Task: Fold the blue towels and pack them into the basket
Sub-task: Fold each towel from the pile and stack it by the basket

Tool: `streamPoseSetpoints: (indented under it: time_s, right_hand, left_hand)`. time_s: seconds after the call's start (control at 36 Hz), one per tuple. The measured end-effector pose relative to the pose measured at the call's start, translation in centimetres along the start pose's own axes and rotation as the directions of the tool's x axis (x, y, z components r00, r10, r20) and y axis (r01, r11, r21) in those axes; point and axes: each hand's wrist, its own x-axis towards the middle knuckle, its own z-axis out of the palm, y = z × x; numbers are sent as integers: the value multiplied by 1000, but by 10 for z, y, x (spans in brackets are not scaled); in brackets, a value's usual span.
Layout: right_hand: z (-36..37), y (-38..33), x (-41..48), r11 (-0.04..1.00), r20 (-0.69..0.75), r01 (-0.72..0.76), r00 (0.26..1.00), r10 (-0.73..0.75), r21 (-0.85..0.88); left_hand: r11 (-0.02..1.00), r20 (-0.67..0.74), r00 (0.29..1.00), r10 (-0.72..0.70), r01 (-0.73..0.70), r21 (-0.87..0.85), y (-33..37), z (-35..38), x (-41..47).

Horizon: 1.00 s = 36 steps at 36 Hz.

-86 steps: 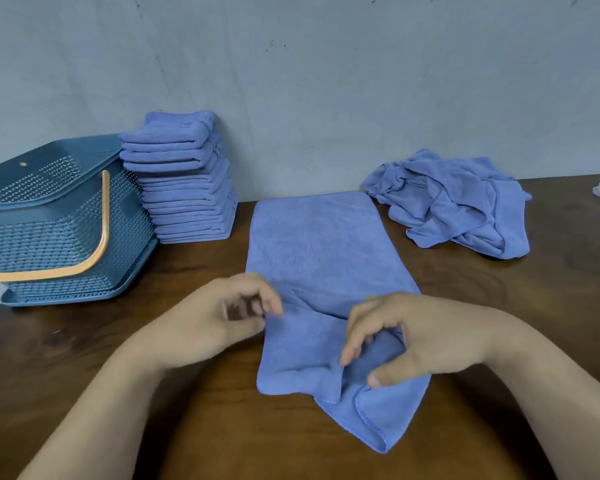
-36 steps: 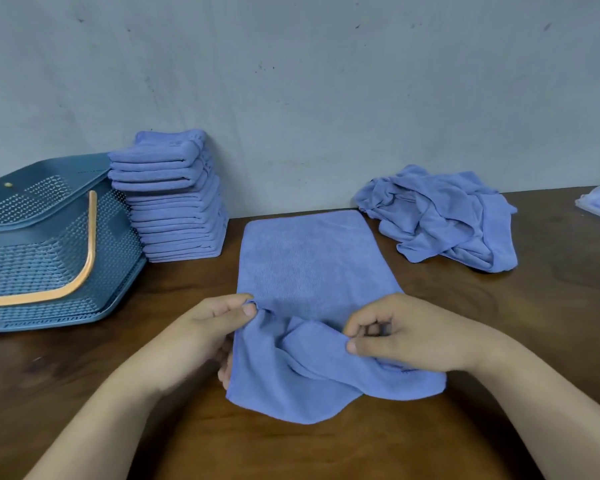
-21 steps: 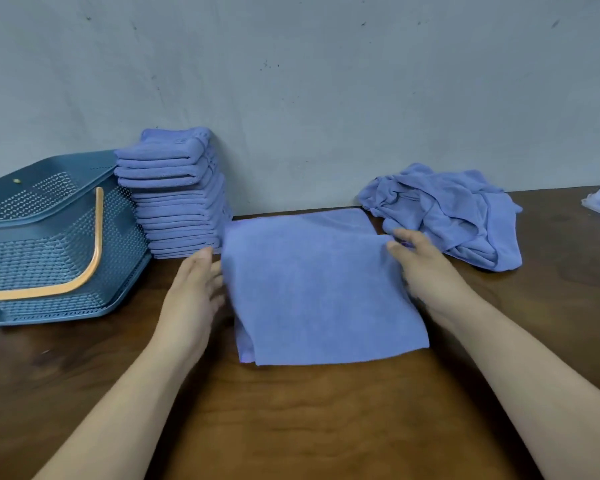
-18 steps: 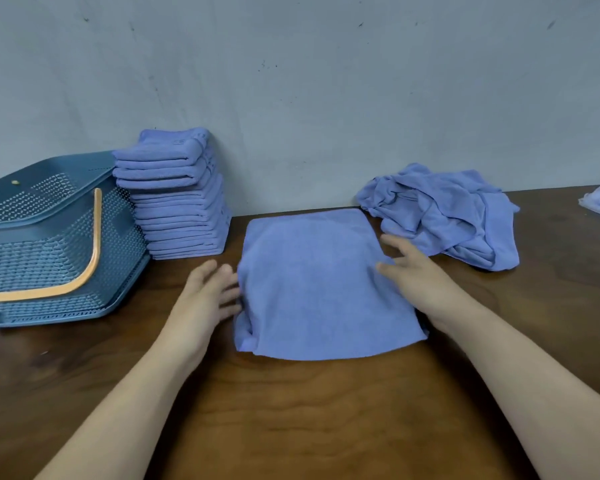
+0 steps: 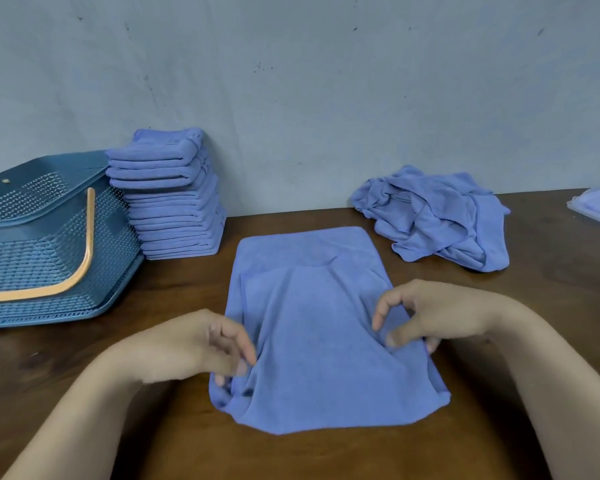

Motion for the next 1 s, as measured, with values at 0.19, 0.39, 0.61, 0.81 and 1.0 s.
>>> streamPoseSetpoints:
  time_s: [0.19, 0.39, 0.61, 0.81, 1.0]
  right_hand:
    - [-9, 0, -8, 997, 92, -65, 994, 61, 38]
    - [-4, 28, 34, 998, -602, 55, 796, -58, -24]
    - [5, 30, 44, 944, -482, 35, 853, -200, -329]
    - [-5, 24, 14, 929, -325, -27, 940, -101, -369]
    - [-3, 21, 22, 962, -510, 31, 843, -172, -273]
  left_hand:
    - [998, 110, 994, -11, 18, -64, 1, -5, -11]
    - [986, -697, 706, 128, -17, 164, -17, -1, 24]
    - [849, -570, 778, 264, 93, 520, -21, 5, 31]
    - [902, -438, 883, 166, 44, 430, -15, 0, 11]
    - [968, -510, 842, 176, -55, 244, -16, -6, 14]
